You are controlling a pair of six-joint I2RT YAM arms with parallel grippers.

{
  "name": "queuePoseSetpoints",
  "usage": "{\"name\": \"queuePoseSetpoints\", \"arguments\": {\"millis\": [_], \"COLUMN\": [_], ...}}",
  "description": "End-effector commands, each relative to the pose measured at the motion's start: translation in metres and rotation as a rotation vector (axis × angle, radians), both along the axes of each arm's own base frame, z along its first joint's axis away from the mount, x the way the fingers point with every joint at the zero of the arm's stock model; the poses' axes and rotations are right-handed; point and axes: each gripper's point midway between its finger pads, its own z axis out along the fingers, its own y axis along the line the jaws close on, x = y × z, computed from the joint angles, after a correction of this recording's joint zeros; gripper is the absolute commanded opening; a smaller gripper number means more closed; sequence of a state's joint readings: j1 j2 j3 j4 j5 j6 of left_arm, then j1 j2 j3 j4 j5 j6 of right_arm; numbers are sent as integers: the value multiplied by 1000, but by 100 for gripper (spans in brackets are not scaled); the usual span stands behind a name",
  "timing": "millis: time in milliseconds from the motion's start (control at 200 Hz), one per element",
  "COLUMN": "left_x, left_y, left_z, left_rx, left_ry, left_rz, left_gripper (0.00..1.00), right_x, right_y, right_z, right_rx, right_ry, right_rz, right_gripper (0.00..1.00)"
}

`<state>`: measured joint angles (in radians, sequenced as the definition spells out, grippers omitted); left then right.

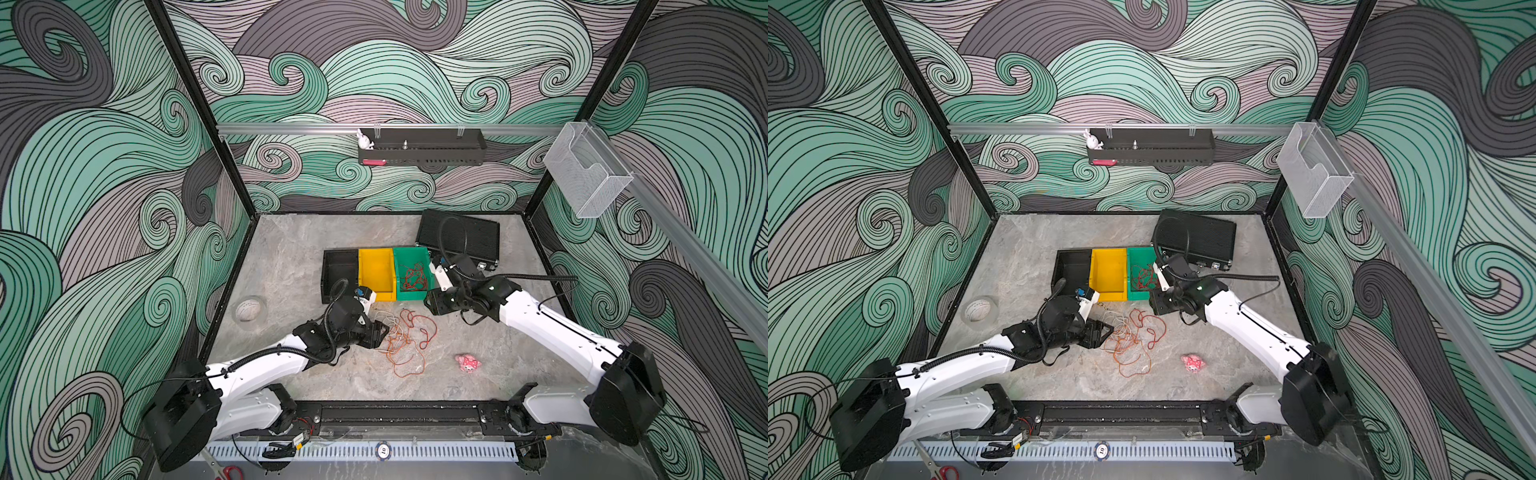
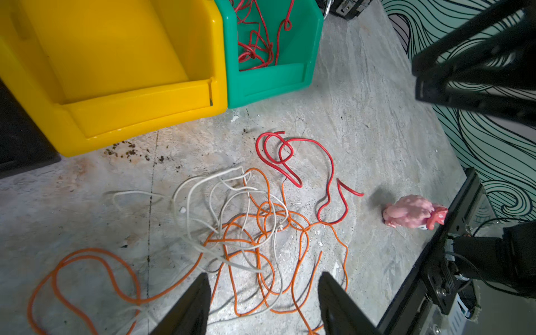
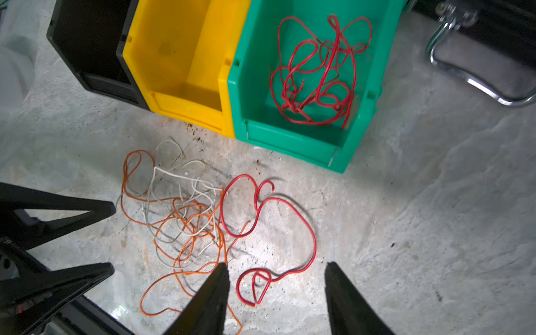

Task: Untangle the cables
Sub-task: 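Move the right gripper back to the tangle and grasp another red wire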

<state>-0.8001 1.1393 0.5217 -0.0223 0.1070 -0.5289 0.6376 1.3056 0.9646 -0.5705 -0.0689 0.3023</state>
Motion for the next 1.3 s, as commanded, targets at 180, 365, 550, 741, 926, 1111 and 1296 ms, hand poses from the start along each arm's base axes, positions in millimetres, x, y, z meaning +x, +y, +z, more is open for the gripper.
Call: {"name": "queuePoseSetpoints", "arguments": {"millis": [180,365,550,741,926,1111,1296], "left_x": [8,6,6,6,7,8,9], "left_y": [-8,-6,-2,-1,3,5,6], "left_z": [11,9,8,8,7,8,11], "left_rx": [-21,-14,-4,3,13,20,23], "left_ry": [-25,-24,-29,-35,-41,-46,-54], "left_rz": [17,19,30,33,44,56,59], "left_gripper": [61,61,61,61,61,61,61], "right_x": [-23,-26,-25,-30,-33,-31,-30], "right_y": [15,25,25,20,18,14,14], "right_z": [-28,-57,-80,-97,-103,-92,-68], "right_rx": [66,24,-69,-159,-181,-185,-158], "right_ry": [48,88,102,124,127,97,49], "right_rz": [-5,-4,-13,-20,-26,-27,-23], "right_gripper": [65,64,57,45,27,9,0]}}
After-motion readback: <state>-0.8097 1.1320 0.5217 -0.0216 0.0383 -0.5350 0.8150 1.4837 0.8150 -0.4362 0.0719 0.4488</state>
